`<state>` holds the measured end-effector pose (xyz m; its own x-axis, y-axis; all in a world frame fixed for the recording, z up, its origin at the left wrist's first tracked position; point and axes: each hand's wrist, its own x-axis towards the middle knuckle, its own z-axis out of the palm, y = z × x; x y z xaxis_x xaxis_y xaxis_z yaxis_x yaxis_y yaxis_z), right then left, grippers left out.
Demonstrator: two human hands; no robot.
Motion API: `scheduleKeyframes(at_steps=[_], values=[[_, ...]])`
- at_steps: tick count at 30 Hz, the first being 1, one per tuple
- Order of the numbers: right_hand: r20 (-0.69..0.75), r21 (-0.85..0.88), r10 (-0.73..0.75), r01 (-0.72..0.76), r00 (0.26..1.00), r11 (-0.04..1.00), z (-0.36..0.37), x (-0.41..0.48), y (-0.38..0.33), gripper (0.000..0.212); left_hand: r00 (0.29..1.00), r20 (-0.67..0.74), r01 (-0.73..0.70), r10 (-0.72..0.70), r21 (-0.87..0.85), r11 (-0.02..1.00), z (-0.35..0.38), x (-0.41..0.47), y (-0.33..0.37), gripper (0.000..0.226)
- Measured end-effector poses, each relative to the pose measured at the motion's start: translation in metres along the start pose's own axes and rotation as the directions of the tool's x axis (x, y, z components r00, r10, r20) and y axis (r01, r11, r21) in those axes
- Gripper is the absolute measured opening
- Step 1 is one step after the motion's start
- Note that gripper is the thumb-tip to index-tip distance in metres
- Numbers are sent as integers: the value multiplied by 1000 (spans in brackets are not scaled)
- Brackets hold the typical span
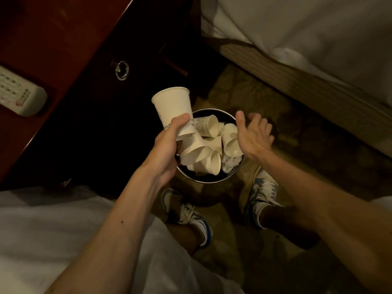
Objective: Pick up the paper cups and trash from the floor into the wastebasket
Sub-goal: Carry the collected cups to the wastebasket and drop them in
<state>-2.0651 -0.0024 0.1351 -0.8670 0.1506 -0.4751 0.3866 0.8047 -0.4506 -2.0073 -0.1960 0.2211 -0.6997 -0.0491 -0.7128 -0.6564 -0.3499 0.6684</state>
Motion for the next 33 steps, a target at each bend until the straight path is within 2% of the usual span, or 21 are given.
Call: scheduleKeyframes(at_steps=[2,4,6,8,9,11,14,16,18,20,23,26,28,31,33], values=[[-9,-4,-67,67,998,998,-14,-10,-8,73,1000,9,3,-3,-11,1000,2,-3,2,56],[54,81,-120,115,991,990,-26,-21,-19,70,1000,0,5,-5,-31,999,4,-5,3,58],[230,274,-175,109,957,956,-35,-32,-31,63,1000,-20,8,-9,-47,999,7,-8,4,62],[449,423,-213,3,868,906,-41,-42,-41,58,1000,-6,14,-15,-58,998,10,-9,4,57],[523,442,-221,-41,823,896,-42,-46,-44,60,1000,9,17,-17,-65,998,11,-9,4,51],[579,445,-223,-76,784,892,-39,-50,-47,65,999,36,21,-18,-87,996,11,-9,4,46],[583,451,-221,-85,782,888,-42,-43,-48,59,995,97,26,-6,-209,977,7,-7,5,56],[506,432,-219,-26,834,902,-49,-32,-49,54,996,94,22,1,-252,967,3,-6,7,55],[308,341,-213,102,927,935,-54,-20,-48,47,999,-34,2,-8,-170,986,-1,-4,7,47],[157,178,-196,168,968,970,-51,-10,-44,46,983,-182,6,-24,-98,995,-2,-2,6,41],[185,48,-152,146,971,988,-31,-6,-37,50,964,-264,18,-35,-68,998,-3,-1,5,39],[205,12,-102,102,973,995,-6,-4,-33,53,960,-278,51,-42,25,998,-4,0,3,47],[212,-25,-85,93,974,995,10,-3,-31,60,955,-295,45,-19,83,996,-6,2,1,44],[201,-173,-112,148,973,974,30,-4,-27,69,941,-331,10,71,235,972,-7,4,-8,39],[192,-230,-125,168,973,959,38,-6,-24,72,931,-349,27,108,359,933,-7,6,-13,51]])
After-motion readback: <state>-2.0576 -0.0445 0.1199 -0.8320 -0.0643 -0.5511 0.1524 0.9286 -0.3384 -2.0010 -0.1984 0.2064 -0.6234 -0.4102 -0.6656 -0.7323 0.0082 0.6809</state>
